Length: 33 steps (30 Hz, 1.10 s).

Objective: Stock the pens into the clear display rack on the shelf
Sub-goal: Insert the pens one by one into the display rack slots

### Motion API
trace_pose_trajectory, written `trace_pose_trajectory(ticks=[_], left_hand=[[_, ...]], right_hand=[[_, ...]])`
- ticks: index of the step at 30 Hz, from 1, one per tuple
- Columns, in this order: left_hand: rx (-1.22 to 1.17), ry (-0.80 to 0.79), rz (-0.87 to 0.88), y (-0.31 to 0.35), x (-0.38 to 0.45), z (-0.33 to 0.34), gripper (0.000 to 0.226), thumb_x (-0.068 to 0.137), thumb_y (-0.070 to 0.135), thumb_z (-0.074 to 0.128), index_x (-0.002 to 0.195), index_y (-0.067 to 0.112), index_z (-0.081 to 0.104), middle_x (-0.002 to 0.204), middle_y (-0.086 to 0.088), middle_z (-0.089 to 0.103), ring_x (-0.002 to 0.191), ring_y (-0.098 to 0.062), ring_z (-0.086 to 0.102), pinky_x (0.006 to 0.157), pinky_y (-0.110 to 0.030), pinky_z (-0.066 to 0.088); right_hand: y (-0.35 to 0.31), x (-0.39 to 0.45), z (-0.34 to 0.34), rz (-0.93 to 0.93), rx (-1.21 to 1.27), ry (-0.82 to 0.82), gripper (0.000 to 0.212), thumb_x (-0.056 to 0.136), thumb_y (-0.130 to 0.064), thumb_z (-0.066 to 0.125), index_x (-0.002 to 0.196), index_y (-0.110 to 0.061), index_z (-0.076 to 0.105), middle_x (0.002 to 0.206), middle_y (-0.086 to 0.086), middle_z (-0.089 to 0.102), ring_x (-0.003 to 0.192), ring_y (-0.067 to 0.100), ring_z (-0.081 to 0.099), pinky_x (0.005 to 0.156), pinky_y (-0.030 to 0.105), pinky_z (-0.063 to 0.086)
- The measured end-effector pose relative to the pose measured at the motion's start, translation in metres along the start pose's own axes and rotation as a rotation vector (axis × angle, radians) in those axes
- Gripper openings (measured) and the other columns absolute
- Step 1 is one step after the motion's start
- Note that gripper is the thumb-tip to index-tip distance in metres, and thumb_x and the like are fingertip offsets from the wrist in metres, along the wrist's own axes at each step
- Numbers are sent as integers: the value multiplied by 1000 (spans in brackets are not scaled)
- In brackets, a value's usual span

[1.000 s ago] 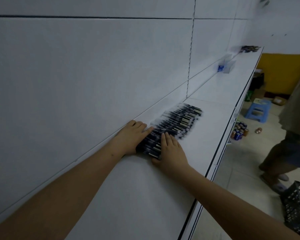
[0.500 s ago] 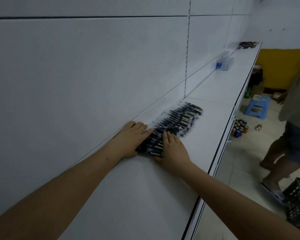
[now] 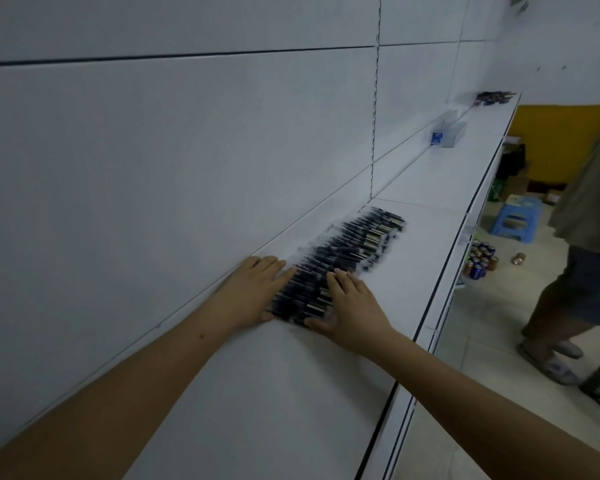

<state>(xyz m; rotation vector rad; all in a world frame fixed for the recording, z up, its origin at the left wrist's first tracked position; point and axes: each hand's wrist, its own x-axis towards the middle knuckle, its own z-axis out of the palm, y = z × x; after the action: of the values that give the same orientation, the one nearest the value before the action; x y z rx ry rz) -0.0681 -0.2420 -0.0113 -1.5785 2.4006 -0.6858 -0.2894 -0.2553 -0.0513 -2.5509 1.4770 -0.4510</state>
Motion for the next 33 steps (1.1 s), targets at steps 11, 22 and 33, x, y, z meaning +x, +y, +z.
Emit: trace_pose_trajectory(ticks=[11, 22, 33], left_hand=[[-558, 240, -217, 55, -12, -26, 69, 86, 44, 57, 147, 22, 32, 143, 2, 43, 131, -17, 39, 106, -33, 33], [-746, 295, -341, 179, 56, -60, 60, 94, 48, 44, 147, 24, 31, 147, 4, 36, 136, -13, 31, 113, -35, 30], [-737, 247, -590, 243, 214, -78, 56, 94, 50, 42, 144, 28, 34, 145, 8, 39, 134, -10, 33, 111, -28, 30]], right_hand=[[37, -10, -61, -37, 49, 217, 66, 98, -49, 49, 150, -12, 35, 154, 6, 39, 140, 23, 36, 114, 34, 30], [139, 40, -116, -59, 44, 323, 62, 100, -47, 46, 149, -10, 36, 150, 9, 42, 137, 26, 38, 112, 36, 32], [294, 120, -162, -341, -4, 291, 66, 99, -50, 44, 152, -13, 31, 153, 6, 40, 139, 22, 37, 111, 35, 34]])
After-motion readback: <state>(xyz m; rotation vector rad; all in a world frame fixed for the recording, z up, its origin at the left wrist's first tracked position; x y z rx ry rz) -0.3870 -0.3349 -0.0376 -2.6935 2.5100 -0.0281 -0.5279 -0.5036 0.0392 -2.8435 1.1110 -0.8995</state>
